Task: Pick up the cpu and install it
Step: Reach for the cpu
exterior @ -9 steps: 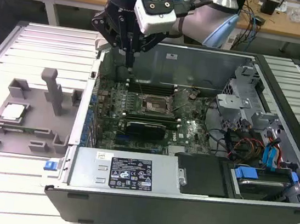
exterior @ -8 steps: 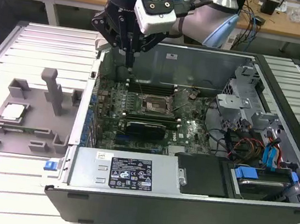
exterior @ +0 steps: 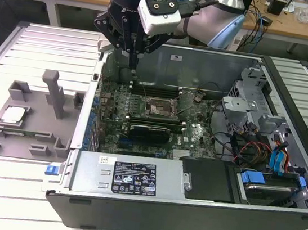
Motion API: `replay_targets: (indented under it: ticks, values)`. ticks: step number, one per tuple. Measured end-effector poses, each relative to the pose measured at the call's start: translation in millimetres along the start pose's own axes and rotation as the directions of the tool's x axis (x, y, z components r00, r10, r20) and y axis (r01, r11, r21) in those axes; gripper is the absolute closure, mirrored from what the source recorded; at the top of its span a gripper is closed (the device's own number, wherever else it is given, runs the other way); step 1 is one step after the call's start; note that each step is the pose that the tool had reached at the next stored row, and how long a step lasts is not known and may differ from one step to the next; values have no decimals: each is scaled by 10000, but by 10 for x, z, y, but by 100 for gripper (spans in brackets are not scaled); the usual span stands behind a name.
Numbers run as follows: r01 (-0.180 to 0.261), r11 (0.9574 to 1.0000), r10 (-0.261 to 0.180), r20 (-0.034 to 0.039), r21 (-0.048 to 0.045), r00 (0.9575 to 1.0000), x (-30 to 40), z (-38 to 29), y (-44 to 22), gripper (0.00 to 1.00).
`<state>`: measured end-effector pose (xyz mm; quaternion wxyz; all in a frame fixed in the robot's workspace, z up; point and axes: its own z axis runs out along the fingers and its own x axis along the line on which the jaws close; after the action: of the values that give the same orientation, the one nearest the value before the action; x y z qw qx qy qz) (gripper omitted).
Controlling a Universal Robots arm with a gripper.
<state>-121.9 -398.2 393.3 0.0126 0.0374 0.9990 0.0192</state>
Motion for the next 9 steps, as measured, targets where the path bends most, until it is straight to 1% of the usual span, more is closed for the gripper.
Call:
replay_targets:
  ticks: [2,3,9]
  values:
    - [-2,10000,2,1,0,10000,8,0,0,89]
    - [-1,10000,1,1,0,10000,28,0,-2,89]
    - [0,10000,0,0,0,10000,79,-2,-6,89]
